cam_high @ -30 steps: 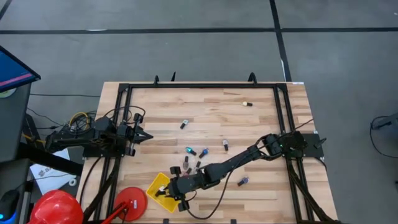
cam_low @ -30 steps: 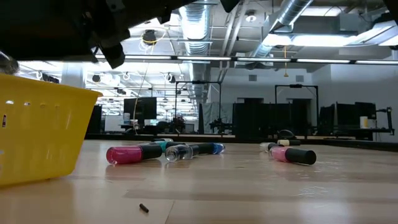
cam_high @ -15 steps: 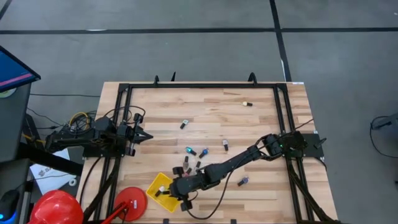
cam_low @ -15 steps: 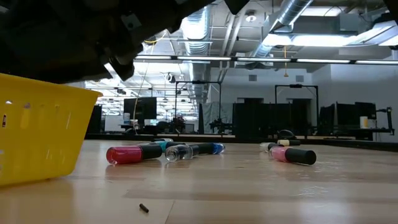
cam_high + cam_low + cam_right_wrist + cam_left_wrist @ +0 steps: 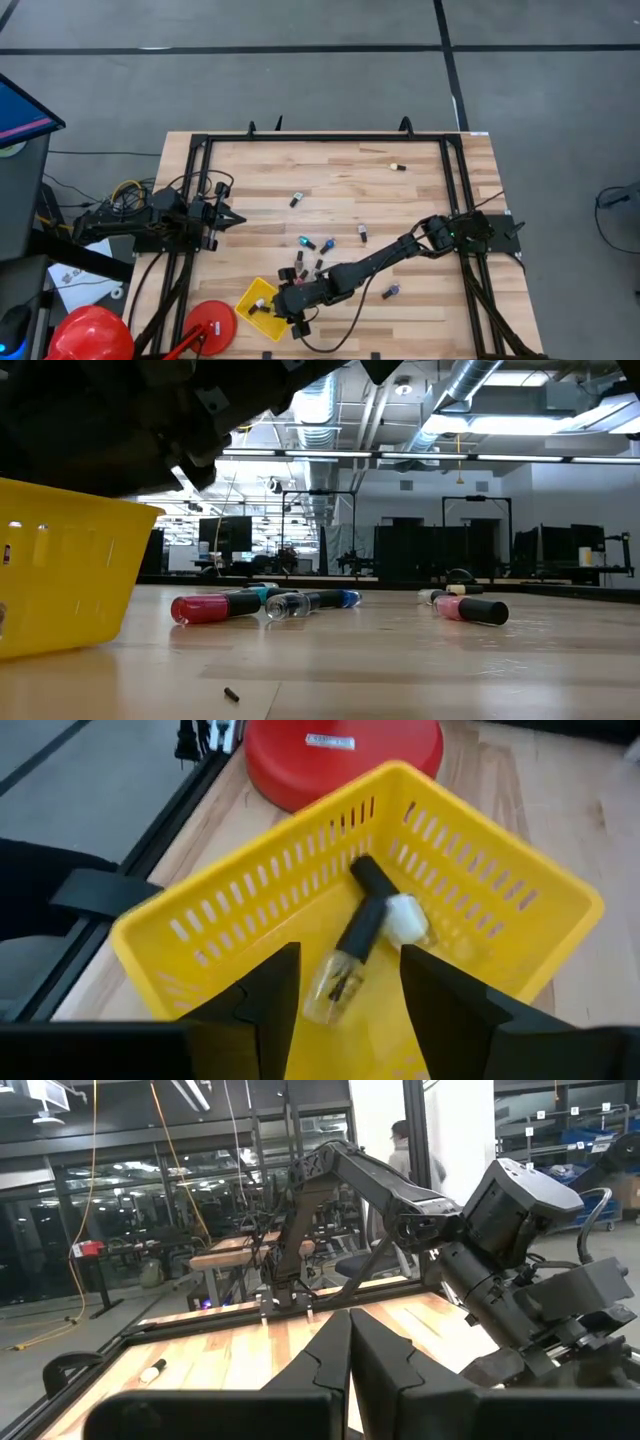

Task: Pick & Place Nail Polish
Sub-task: Put the top transparent nail polish into the yellow basket, then put the white nail polish into the yellow basket

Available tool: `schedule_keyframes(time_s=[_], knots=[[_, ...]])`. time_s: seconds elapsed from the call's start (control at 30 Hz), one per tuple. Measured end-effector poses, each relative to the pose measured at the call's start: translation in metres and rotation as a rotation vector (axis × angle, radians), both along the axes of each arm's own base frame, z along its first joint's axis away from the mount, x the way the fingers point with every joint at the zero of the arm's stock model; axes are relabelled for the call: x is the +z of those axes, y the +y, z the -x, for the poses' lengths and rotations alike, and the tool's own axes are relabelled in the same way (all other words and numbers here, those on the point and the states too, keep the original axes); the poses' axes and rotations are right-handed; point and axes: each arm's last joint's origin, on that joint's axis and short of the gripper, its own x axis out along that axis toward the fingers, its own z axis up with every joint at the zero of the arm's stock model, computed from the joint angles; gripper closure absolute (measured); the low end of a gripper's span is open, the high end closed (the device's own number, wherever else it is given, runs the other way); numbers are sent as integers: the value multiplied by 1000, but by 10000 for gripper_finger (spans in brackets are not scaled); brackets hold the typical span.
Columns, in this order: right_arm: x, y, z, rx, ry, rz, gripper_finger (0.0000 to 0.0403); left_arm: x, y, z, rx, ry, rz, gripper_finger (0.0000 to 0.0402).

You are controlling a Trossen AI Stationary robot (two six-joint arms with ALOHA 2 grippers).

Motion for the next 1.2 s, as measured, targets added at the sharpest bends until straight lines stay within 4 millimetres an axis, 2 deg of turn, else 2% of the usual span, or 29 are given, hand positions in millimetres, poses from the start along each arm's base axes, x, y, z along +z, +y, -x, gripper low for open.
schedule_keyframes(time_s=[0.1,0.2,0.3,0.47,0.6,0.73,0.97,1.07,1.2], knots=[[21,-2,3,16,-41,27,227,0,0,0,0,0,0,401],[68,-14,11,-48,-104,87,214,0,0,0,0,0,0,401],[105,-38,20,-164,-112,162,198,0,0,0,0,0,0,401],[128,-88,26,-302,-50,221,162,0,0,0,0,0,0,401],[118,-128,25,-335,78,297,142,0,0,0,0,0,0,401],[98,-170,22,-238,194,402,138,0,0,0,0,0,0,401],[100,-238,18,-169,178,309,137,0,0,0,0,0,0,401],[99,-260,17,-147,153,288,137,0,0,0,0,1,0,401],[84,-278,18,-51,200,362,137,0,0,0,0,0,0,401]])
